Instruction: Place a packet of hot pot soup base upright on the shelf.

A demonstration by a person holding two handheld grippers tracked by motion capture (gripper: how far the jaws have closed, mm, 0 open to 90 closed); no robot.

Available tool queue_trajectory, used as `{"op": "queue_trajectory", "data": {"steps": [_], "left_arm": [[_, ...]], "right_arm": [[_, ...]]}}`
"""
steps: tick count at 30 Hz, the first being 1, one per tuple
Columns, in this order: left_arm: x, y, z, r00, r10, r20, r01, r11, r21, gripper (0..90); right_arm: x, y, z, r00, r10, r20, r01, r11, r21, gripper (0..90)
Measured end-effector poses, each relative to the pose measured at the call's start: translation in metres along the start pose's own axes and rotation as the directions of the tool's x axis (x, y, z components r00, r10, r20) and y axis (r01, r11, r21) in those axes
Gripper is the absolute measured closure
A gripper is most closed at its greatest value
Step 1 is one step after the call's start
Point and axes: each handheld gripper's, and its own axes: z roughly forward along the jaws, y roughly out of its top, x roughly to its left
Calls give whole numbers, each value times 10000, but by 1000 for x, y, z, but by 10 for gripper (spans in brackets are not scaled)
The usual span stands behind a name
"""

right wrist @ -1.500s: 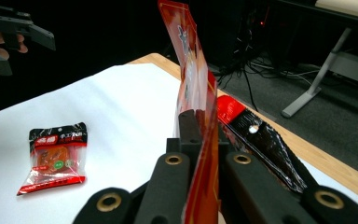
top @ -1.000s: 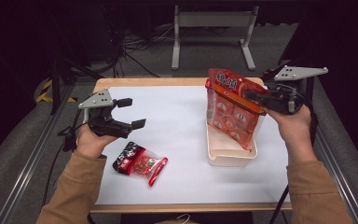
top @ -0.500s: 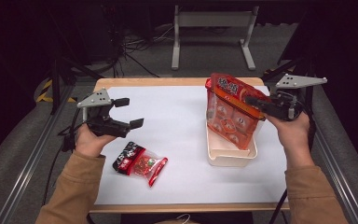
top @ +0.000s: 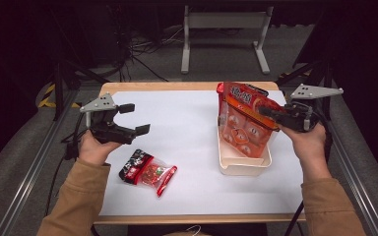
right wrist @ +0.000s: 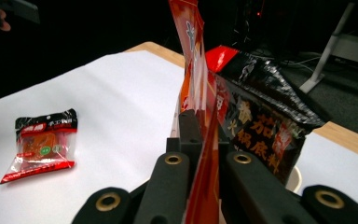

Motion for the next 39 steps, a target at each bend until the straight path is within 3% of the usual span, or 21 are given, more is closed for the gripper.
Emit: {"op": "queue_trajectory", "data": {"steps": [4, 11, 19, 22, 28, 30, 39], "left_arm": [[1, -3, -2, 9999, -85, -62, 85, 9999, 90, 41], [4, -15, -6, 9989, -305, -364, 313, 9993, 213, 34], [2, -29, -10, 9963, -415, -753, 423, 9991, 86, 34], [1, -35, -11, 9960, -361, -814, 369, 9993, 80, 33], [1, -48, -12, 9959, -367, -831, 389, 9989, 245, 30], [1, -51, -12, 9959, -392, -818, 419, 9987, 306, 30], [1, -60, -18, 9944, -445, -957, 472, 9985, 259, 27]], "right_arm": [[1, -9, 10, 9999, -108, 29, 107, 9991, 411, 892], [-2, -15, 8, 10000, 95, -21, -94, 9997, 206, 890], [-1, -16, 6, 9998, -97, 174, 94, 9998, 182, 875], [0, -16, 5, 9994, -180, 310, 177, 9998, 101, 800], [5, -16, -5, 9968, -322, 737, 355, 9984, -441, 519], [5, -16, -9, 9958, -317, 862, 368, 9976, -583, 464], [4, -23, -35, 9910, -2, 1335, 141, 9946, -1026, 336]]}}
